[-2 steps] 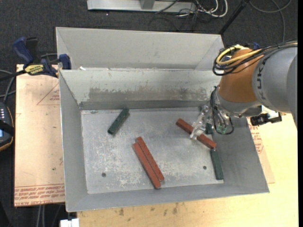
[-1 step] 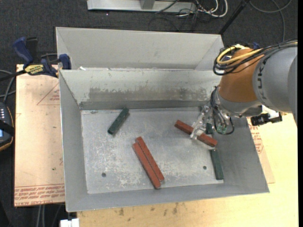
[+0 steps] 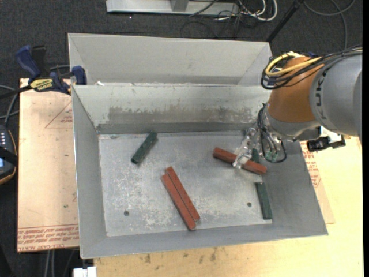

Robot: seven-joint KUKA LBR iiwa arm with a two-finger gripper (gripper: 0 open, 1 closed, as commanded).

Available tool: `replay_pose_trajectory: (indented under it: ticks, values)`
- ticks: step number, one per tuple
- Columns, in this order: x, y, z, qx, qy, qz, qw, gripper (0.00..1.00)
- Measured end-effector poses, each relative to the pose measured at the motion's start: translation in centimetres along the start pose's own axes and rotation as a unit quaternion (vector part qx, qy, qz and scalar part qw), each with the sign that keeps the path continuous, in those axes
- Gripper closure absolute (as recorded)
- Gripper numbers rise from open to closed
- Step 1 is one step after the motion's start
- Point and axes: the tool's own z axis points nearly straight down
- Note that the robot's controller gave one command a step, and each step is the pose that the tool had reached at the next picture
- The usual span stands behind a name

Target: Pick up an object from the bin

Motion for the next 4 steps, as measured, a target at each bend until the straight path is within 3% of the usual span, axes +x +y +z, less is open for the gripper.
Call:
replay_pose_trajectory:
  ticks: [3,4]
  values:
    - [0.2,-0.1,-3.5,0.001,0.0041,0.000,1.0000,1.00]
    - [0.0,0.0,-5.4,0.000,-0.0001,0.000,1.0000,1.00]
